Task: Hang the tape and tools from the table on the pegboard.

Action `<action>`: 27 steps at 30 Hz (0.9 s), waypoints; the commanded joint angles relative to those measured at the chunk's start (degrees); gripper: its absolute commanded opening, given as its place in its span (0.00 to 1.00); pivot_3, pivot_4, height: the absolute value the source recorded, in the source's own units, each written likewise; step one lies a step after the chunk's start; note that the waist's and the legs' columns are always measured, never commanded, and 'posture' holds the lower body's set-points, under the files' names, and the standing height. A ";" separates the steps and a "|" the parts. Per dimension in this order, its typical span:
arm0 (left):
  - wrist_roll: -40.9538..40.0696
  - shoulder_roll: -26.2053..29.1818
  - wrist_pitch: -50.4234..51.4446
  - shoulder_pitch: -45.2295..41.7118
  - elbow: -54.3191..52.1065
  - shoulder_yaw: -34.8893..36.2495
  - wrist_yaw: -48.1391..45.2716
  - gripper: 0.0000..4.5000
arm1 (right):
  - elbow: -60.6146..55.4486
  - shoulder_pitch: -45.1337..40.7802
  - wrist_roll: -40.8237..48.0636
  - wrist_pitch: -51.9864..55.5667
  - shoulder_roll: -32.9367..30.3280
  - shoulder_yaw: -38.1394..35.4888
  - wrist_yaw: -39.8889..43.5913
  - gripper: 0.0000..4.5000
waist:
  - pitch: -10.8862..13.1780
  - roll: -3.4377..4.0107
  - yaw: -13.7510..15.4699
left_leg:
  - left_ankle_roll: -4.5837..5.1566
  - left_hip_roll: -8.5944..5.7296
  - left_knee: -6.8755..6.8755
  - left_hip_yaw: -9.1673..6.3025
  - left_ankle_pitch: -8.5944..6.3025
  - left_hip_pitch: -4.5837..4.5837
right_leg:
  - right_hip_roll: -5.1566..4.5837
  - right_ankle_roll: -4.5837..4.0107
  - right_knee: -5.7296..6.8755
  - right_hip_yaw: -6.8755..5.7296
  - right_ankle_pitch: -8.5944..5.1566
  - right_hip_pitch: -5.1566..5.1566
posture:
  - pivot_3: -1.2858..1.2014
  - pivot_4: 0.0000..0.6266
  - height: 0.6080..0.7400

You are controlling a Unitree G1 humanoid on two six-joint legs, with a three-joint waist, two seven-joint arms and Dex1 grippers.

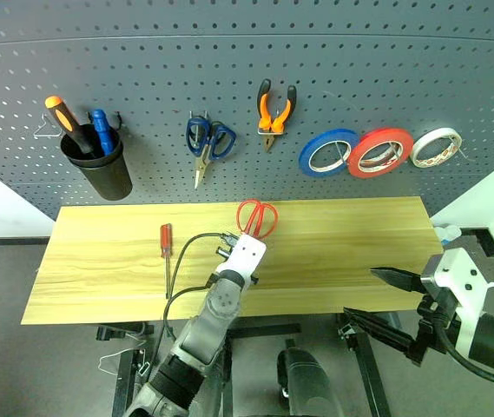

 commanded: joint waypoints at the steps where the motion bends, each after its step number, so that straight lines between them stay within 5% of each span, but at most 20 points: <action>1: 2.71 1.97 -8.08 0.83 -0.85 -1.39 -1.27 0.24 | -0.05 -0.13 -0.59 -1.03 0.83 -0.14 0.28 1.00 | -0.01 0.03 0.01 | 0.00 0.00 0.00 0.00 0.00 0.00 | 0.00 0.00 0.00 0.00 0.00 0.01 | 0.45 0.38 1.00; 27: 13.74 9.36 -46.87 1.07 -1.46 7.56 7.88 0.24 | 3.80 -6.50 -6.76 -2.18 1.85 5.64 1.42 1.00 | -0.77 0.89 0.07 | -0.03 -0.05 0.12 0.01 0.04 0.16 | 0.04 0.05 0.14 -0.06 0.04 0.16 | 0.47 0.27 1.00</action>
